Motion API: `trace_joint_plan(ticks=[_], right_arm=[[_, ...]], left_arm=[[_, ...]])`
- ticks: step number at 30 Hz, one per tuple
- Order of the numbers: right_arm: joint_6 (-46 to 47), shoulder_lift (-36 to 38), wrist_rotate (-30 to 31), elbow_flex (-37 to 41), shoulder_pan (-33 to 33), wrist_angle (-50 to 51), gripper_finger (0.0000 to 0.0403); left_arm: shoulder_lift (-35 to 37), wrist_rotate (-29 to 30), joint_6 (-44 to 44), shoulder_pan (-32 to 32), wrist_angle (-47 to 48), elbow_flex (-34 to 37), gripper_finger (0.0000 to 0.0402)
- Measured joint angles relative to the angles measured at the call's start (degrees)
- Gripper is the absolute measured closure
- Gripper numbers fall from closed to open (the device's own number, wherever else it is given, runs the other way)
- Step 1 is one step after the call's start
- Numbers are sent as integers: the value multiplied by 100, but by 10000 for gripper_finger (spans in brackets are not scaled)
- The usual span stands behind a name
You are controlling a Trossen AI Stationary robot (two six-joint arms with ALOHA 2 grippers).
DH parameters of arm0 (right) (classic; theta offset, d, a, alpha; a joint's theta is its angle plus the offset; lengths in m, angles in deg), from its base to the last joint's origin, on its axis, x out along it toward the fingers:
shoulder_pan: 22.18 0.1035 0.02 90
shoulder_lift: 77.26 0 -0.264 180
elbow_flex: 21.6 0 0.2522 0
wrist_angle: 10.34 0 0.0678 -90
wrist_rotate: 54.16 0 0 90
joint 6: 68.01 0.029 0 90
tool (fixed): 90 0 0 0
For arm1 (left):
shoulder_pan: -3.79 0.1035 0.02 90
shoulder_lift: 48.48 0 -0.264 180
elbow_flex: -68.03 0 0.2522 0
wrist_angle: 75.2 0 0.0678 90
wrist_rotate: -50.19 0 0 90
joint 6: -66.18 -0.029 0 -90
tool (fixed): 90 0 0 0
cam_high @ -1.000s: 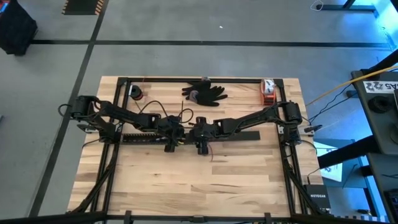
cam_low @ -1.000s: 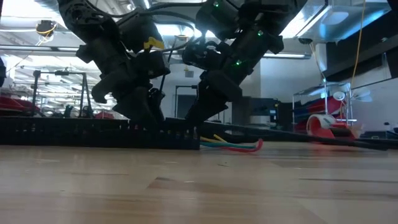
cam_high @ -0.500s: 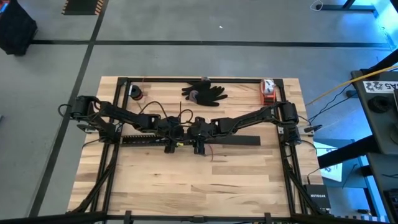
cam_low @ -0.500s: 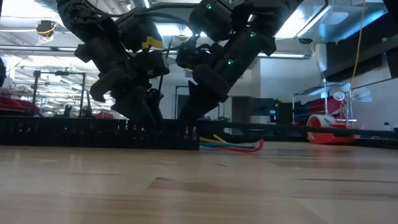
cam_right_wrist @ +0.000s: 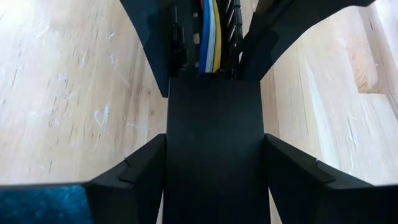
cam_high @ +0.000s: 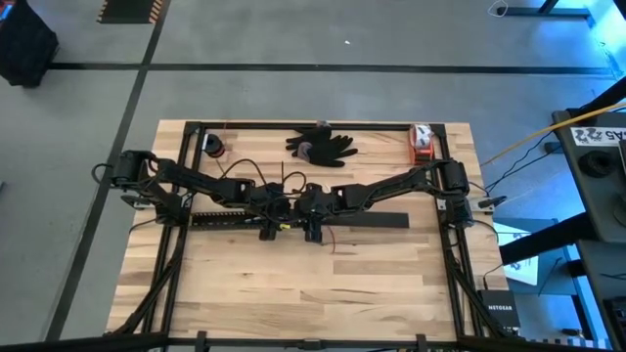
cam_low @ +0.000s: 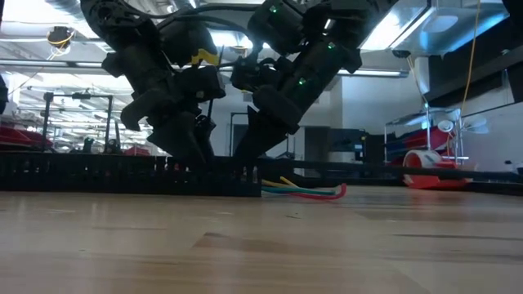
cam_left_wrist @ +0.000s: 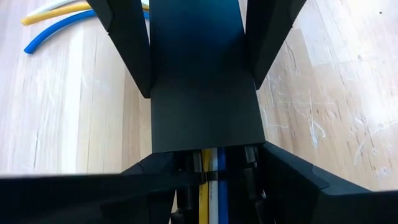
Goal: Ziptie cables
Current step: Close the black cable duct lid
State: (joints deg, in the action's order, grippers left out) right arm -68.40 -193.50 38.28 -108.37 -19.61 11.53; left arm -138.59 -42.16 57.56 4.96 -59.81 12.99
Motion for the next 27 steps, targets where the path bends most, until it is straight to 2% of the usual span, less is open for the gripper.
trace_joint_plan(ticks=[7,15,19,27], right_arm=[[-10,2,1,2,0,100,175],[-76,2,-3,-13,4,17,175],[-55,-2,-4,-11,4,-16,175],[-45,-2,-9,2,2,-60,175]], left_arm=[[-135,2,121,2,-60,-50,205],[321,6,235,2,523,-130,205],[326,4,121,2,645,-146,205],[308,4,478,2,671,-151,205]])
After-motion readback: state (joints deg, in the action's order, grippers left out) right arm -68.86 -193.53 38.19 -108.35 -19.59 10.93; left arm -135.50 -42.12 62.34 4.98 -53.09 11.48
